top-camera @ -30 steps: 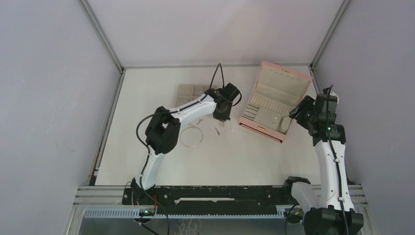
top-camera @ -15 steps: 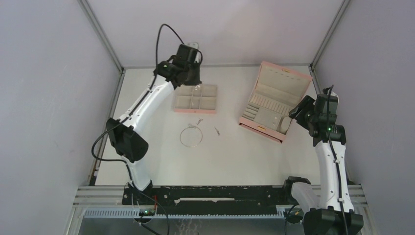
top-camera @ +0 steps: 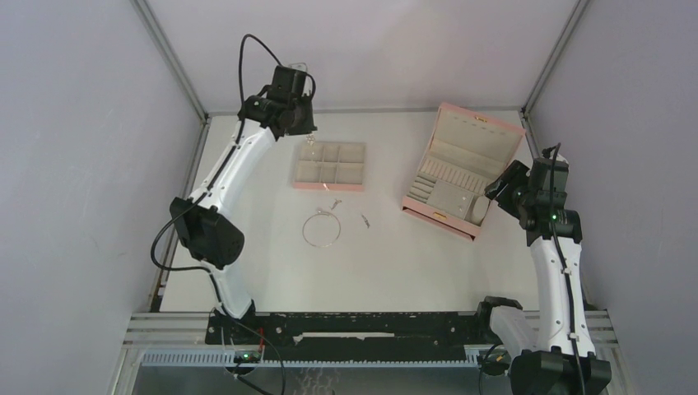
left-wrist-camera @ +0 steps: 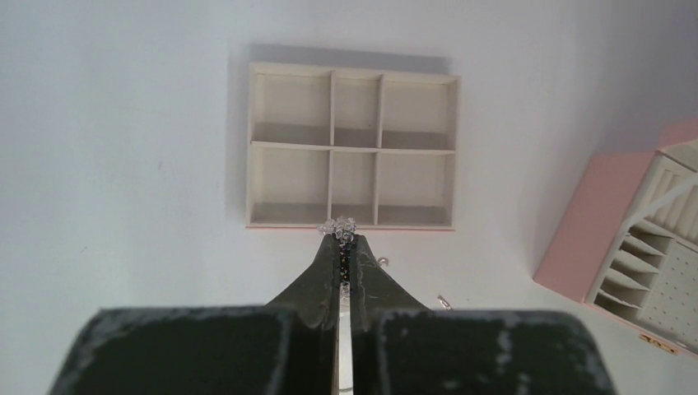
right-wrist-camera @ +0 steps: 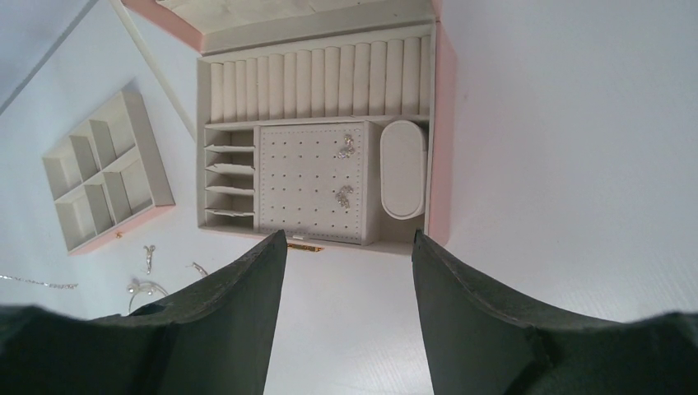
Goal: Organize the mixed jewelry
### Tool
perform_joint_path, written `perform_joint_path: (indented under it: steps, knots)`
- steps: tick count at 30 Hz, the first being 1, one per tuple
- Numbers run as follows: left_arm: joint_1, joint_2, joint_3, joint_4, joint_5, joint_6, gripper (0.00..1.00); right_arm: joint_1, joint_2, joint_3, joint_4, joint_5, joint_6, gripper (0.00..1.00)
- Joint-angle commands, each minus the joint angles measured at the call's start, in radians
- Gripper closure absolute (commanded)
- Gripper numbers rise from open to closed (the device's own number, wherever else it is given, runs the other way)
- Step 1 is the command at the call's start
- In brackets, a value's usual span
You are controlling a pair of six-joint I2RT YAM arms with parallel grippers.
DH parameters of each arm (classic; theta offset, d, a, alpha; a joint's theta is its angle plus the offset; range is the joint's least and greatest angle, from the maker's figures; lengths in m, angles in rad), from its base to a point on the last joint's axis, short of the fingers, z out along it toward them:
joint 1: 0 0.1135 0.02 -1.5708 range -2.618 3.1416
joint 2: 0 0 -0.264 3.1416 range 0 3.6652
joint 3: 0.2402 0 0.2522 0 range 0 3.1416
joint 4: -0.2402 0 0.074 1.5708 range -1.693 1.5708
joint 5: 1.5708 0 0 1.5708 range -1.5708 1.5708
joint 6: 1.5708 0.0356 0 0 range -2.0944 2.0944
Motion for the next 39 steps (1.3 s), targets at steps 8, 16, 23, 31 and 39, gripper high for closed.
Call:
perform_joint_path:
  steps: [8, 16, 23, 31, 39]
  knots:
    - [0.025, 0.017, -0.105, 0.088, 0.001, 0.011, 1.0, -0.009, -0.009, 0.0, 0.002, 0.007, -0.007, 0.34]
    - [0.043, 0.046, -0.136, 0.115, 0.011, 0.007, 1.0, -0.009, -0.006, 0.0, 0.003, -0.004, -0.007, 0.34]
    - [0.055, 0.094, -0.147, 0.123, 0.016, 0.006, 1.0, -0.01, -0.013, 0.0, -0.009, 0.002, -0.011, 0.34]
    - [0.063, 0.141, -0.181, 0.144, 0.013, 0.01, 1.0, -0.011, -0.022, 0.0, -0.014, 0.002, -0.008, 0.34]
    - [0.073, 0.189, -0.273, 0.216, 0.016, -0.022, 0.97, -0.004, -0.049, 0.0, -0.01, 0.007, -0.006, 0.34]
